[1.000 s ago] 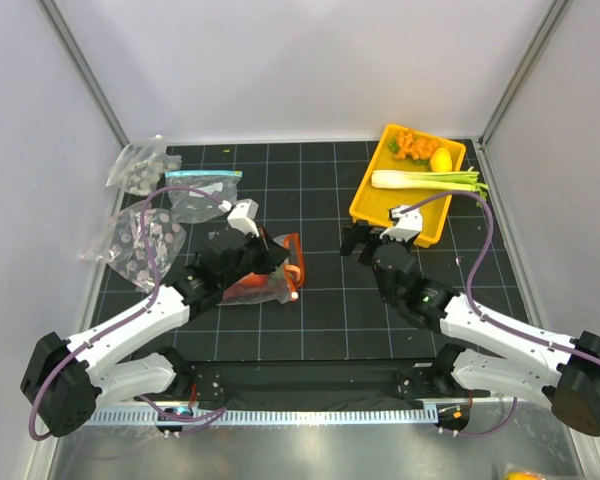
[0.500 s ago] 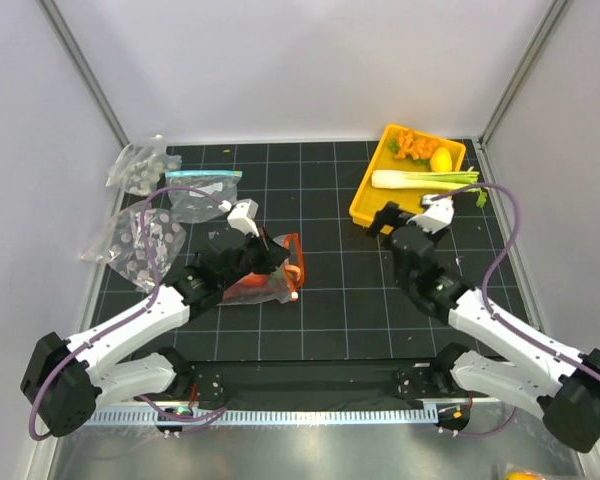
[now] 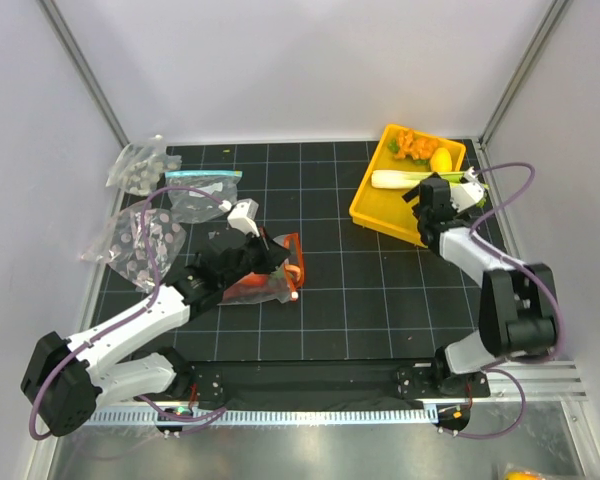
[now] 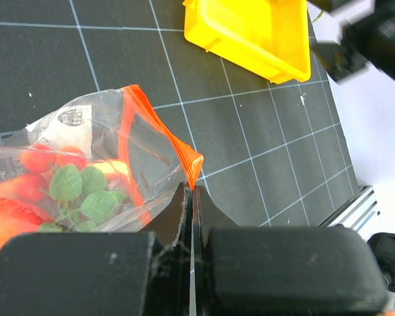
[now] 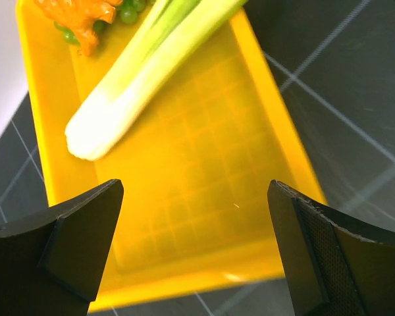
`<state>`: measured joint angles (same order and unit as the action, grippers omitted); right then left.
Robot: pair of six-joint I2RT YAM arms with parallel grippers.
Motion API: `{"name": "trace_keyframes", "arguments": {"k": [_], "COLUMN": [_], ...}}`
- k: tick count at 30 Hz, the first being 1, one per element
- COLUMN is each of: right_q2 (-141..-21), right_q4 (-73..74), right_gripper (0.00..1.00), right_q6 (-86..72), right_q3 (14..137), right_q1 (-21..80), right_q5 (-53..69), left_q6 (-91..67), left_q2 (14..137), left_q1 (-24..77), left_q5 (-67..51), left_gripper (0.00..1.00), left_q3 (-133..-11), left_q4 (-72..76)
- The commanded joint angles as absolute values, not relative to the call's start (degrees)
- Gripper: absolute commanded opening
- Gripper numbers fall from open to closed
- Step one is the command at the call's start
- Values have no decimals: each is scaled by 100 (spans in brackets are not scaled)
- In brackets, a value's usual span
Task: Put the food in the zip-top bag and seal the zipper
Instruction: Pick up the fake vegetable from the bin.
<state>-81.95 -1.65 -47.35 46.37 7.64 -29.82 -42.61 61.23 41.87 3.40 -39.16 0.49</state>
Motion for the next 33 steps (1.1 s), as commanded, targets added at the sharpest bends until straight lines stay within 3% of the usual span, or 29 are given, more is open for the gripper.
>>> {"name": "trace_keyframes", "arguments": {"k": [1,15,18,21,22,25,28,33], "right_q2": [-8910,-11873,-12164,-12077,-12024,-11690,-11059,-10241], "right_q4": [-869,-1984,-2362,-3125,-3251,-3410,-3279,-2674], "right_gripper": [100,100,89,62,42,23,17,15], "right_q6": [-5290,-6206,-5749,-5450,-5397,-5326,-5230,-5203], "right_q3": [5343,7320,7532,7208,7129,6935,6838,6689], "right_q1": [572,-184,-202,-202,-202,-202,-202,-202], "right_q5": [-2664,-2935,-3163,-3296,-3270,-3199,-3208,-3357], "left_q6": [-4201,-4359,-4359,-4351,-4351,-4350,-4350,-4368], "left_q2": [5942,6047,6064,6073,6082,6117,6126,6003], "left_q1": [4157,4166,4166,4166,4166,4166,4166,4166], "left_q5": [317,18,35,52,61,44,18,18], "left_gripper": [0,0,0,0,0,0,0,0], "left_q3": [-3911,-3841,-3832,-3823,-3823,-3832,-3850,-3823], "left_q4": [352,536,545,554,554,562,571,571]}}
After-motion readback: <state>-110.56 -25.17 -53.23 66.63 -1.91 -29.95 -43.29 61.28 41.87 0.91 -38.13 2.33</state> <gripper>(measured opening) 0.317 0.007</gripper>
